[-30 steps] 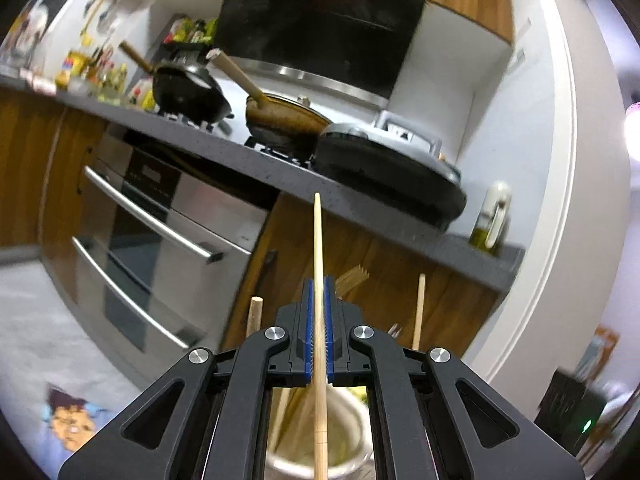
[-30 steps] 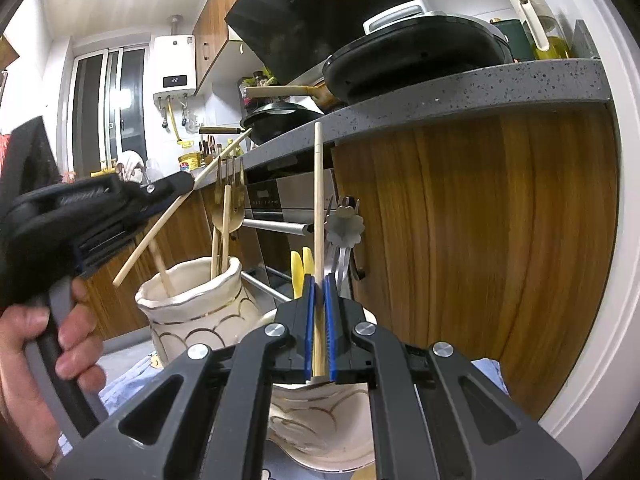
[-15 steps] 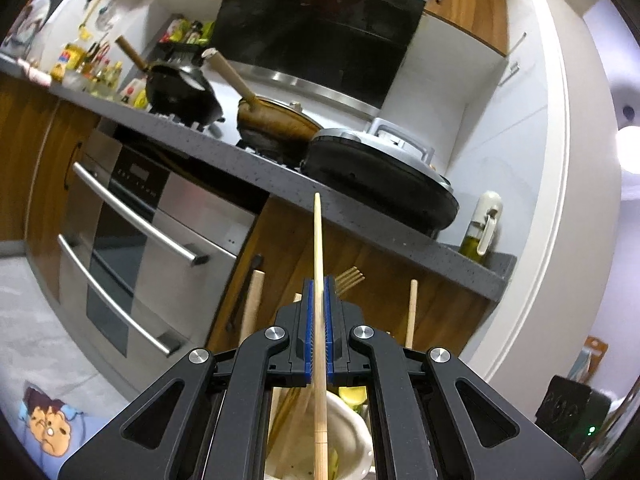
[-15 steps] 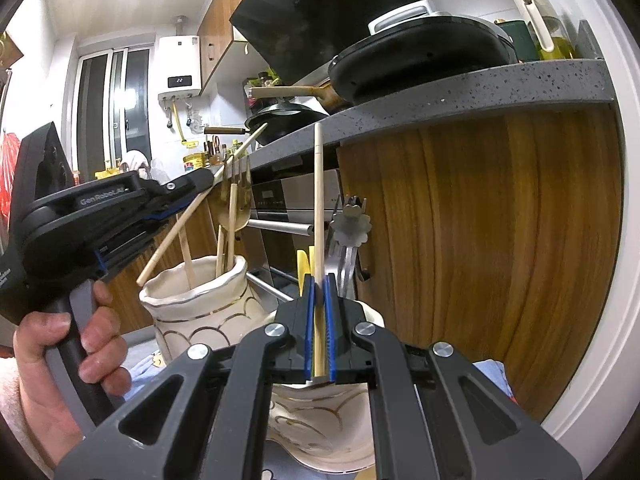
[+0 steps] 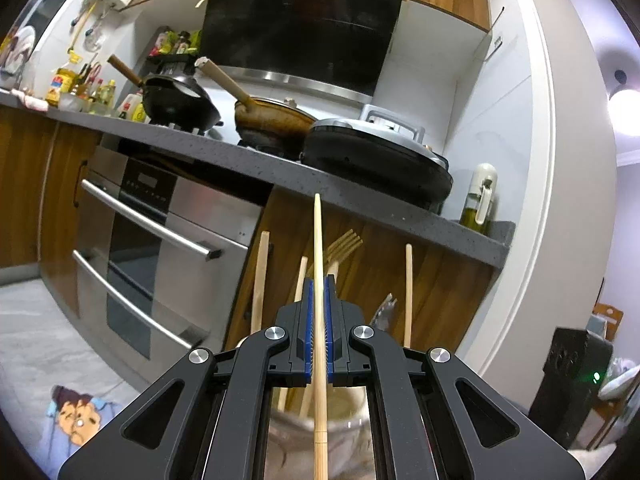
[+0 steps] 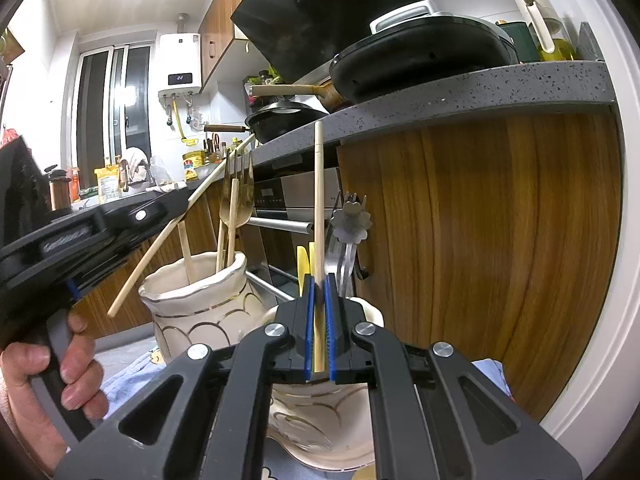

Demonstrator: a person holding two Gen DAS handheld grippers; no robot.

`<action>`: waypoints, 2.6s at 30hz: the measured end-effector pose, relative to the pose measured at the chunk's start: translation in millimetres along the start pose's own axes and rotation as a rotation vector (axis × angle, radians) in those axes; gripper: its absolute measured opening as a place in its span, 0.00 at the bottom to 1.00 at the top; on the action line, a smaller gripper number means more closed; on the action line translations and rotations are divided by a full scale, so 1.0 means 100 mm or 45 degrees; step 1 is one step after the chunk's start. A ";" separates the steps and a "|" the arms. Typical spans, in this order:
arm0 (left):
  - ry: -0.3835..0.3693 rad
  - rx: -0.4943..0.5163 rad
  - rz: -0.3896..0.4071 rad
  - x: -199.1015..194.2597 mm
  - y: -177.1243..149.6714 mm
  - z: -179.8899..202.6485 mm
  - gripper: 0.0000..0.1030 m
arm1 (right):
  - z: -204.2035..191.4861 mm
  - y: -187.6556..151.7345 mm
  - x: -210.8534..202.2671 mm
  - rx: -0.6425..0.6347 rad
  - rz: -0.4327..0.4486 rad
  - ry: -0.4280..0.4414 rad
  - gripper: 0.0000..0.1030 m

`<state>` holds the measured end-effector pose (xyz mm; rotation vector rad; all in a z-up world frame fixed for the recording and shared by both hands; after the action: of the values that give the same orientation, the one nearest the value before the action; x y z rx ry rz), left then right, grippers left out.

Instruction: Organize utensils

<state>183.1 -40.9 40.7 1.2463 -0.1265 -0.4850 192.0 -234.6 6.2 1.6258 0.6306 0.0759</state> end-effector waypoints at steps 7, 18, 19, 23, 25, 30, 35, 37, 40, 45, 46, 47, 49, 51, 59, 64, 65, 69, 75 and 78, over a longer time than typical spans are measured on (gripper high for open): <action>-0.045 -0.092 0.048 -0.08 0.11 -0.09 0.05 | 0.00 0.02 0.02 0.001 0.002 -0.002 0.05; 0.012 -0.052 0.068 0.25 0.11 0.02 0.05 | 0.00 0.02 0.03 -0.009 0.000 0.006 0.05; 0.017 -0.050 0.071 0.26 0.09 0.01 0.05 | 0.00 0.02 0.03 -0.009 0.001 0.009 0.05; 0.030 -0.047 0.069 0.28 0.03 -0.02 0.05 | -0.01 0.02 0.01 -0.016 0.006 0.021 0.05; 0.036 -0.053 0.057 0.27 0.00 -0.05 0.05 | -0.02 0.01 0.00 -0.025 0.011 0.022 0.05; 0.010 -0.079 0.041 0.21 -0.02 -0.09 0.05 | -0.04 -0.01 0.03 -0.034 -0.022 0.028 0.05; 0.002 -0.092 0.049 0.14 0.01 -0.11 0.05 | -0.02 -0.01 0.10 -0.010 -0.073 0.048 0.06; 0.004 -0.090 0.047 0.14 0.01 -0.11 0.05 | 0.00 -0.01 0.10 0.003 -0.084 0.052 0.12; -0.004 -0.087 0.044 0.10 0.03 -0.10 0.05 | 0.01 0.04 0.04 0.026 -0.057 0.075 0.45; -0.031 -0.016 0.022 -0.13 0.05 0.00 0.05 | -0.05 0.25 -0.13 0.013 -0.030 0.129 0.45; -0.028 -0.001 0.018 -0.18 0.04 0.02 0.05 | -0.06 0.30 -0.16 0.014 -0.031 0.150 0.45; -0.033 0.020 0.011 -0.24 0.03 0.03 0.05 | -0.08 0.37 -0.20 0.021 -0.041 0.187 0.45; -0.033 0.063 -0.003 -0.33 0.00 0.06 0.05 | -0.11 0.47 -0.21 0.044 -0.081 0.261 0.45; -0.022 0.132 -0.022 -0.41 -0.04 0.10 0.05 | -0.16 0.57 -0.18 0.069 -0.133 0.343 0.45; -0.052 0.225 -0.046 -0.65 -0.12 0.20 0.05 | -0.35 0.73 0.03 0.240 -0.320 0.589 0.43; -0.093 0.270 -0.091 -0.67 -0.21 0.27 0.05 | -0.39 0.71 0.13 0.341 -0.376 0.643 0.21; -0.095 0.277 -0.099 -0.67 -0.23 0.27 0.05 | -0.41 0.70 0.14 0.349 -0.380 0.645 0.15; -0.074 0.280 -0.137 -0.64 -0.27 0.25 0.05 | -0.43 0.74 0.11 0.374 -0.345 0.655 0.05; -0.062 0.249 -0.163 -0.65 -0.24 0.18 0.27 | -0.40 1.02 -0.07 0.316 -0.157 0.530 0.05; -0.032 0.241 -0.195 -0.62 -0.28 0.15 0.38 | -0.47 1.20 -0.16 0.217 -0.036 0.392 0.05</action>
<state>114.9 -34.0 30.2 1.4420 -0.1003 -0.6328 201.6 -202.3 131.1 1.7852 0.9164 0.2614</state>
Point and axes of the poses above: each gripper's, at about its wrist camera, not at the fingertips, and x roughly the way its jaws point, z to its right, y to its top, the point moved 3 cm from there along x, roughly the way its jaws point, and after that the axes turned 7 degrees about -z, right-handed, at the moved point
